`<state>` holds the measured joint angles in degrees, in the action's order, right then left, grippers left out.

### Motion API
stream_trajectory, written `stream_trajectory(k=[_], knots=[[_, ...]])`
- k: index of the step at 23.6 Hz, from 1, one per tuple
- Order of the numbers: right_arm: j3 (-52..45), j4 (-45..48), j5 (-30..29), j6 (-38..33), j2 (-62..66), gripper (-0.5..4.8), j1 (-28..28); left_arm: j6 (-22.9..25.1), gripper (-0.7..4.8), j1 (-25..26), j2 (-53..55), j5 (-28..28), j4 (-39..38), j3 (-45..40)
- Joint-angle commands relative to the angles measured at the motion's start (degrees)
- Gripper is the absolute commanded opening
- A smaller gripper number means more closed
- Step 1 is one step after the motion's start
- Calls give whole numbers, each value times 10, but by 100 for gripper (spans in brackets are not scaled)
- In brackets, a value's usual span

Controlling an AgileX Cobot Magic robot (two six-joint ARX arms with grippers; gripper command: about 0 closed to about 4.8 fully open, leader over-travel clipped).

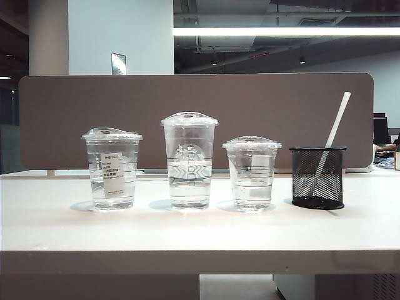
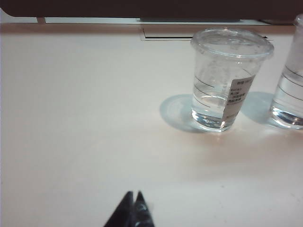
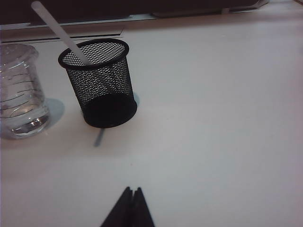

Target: Pick up the straw and insert it into the large coffee cup.

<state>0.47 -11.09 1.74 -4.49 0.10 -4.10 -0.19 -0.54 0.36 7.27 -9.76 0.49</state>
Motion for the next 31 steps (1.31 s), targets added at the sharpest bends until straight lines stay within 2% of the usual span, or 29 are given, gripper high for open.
stream_trajectory(k=[1,11,18,21,23,25,26,28,30,31], knots=[[-4,7,2,2,-1,-5,0,2,-4,-9,0,0,0,0],[-4,7,2,2,-1,-5,0,2,-4,-21,0,10,0,2],[-4,7,2,2,-1,-5,0,-15,-4,-21,4,104,2,76],[-4,7,2,2,-1,-5,0,-24,-4,-21,30,194,-3,204],[-4,7,2,2,-1,-5,0,-23,-4,-21,38,210,-23,261],[-4,7,2,2,-1,-5,0,-17,-4,-21,45,208,-76,336],[-4,7,2,2,-1,-5,0,-12,-4,-21,47,192,-129,397],[-4,7,2,2,-1,-5,0,-5,-4,-21,48,174,-179,450],[-4,7,2,2,-1,-5,0,19,-4,-21,47,170,-285,548],[-4,7,2,2,-1,-5,0,22,-4,-21,47,169,-313,566]])
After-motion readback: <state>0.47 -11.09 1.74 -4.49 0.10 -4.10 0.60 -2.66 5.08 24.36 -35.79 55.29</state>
